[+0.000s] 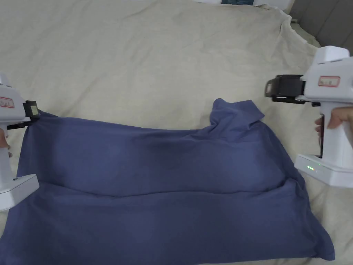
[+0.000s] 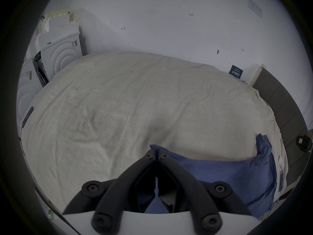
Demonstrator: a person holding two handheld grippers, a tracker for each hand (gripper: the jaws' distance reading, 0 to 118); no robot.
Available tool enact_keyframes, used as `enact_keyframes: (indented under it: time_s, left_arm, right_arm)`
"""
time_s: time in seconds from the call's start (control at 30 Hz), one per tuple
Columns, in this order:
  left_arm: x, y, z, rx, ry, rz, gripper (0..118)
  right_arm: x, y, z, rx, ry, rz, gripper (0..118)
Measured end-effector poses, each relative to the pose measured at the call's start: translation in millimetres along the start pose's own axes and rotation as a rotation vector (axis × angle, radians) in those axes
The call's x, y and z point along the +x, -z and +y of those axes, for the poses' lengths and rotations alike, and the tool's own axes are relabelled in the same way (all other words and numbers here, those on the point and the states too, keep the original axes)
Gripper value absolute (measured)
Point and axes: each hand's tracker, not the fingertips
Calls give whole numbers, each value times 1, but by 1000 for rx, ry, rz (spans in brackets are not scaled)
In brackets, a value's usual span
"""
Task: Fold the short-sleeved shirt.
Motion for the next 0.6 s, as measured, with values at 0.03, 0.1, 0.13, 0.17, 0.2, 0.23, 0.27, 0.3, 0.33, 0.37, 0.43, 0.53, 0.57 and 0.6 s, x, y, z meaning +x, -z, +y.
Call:
enact_keyframes:
  time_s: [0.03, 0.1, 0.13, 0.17, 0.2, 0.23, 0.27, 0.3, 0.33, 0.37, 0.43, 0.53, 0.57, 0.6]
  left_arm:
    - [0, 1, 0, -3, -4, 0, 0]
    - [-1, 2, 1, -6, -10, 0, 0]
    - [-2, 4, 0, -7, -14, -1, 0]
    - [-3, 5, 0, -9, -19, -7, 0]
    - [0, 5, 0, -13, -25, -11, 0]
    - [0, 7, 0, -18, -34, -12, 0]
    - [-1, 8, 0, -18, -40, -14, 0]
    - [0, 9, -1, -18, -42, -15, 0]
    - [0, 12, 0, -19, -43, -14, 0]
    - [1, 14, 0, -22, -40, -14, 0]
    - [2, 18, 0, -27, -28, -12, 0]
    - [5, 21, 0, -29, -20, -16, 0]
    - [6, 23, 0, -29, -21, -16, 0]
    - [7, 24, 0, -32, -21, -15, 0]
  right_arm:
    - [1, 13, 2, -66, -9, -7, 112]
    - [5, 32, 5, -99, 18, -36, 116]
    - [8, 43, 6, -122, 39, -47, 116]
    - [7, 50, 4, -133, 64, -72, 116]
    - [11, 61, 3, -151, 85, -105, 116]
    - [15, 73, 3, -181, 74, -124, 116]
    - [17, 83, 2, -205, 60, -142, 116]
    - [19, 95, -2, -239, 30, -174, 115]
    - [20, 104, -3, -264, 15, -201, 111]
    - [22, 114, -6, -283, 12, -219, 109]
    - [25, 130, -11, -313, 17, -241, 96]
    - [32, 148, -16, -323, 37, -242, 63]
    - [34, 153, -18, -330, 44, -248, 58]
    - [35, 158, -20, -343, 54, -256, 57]
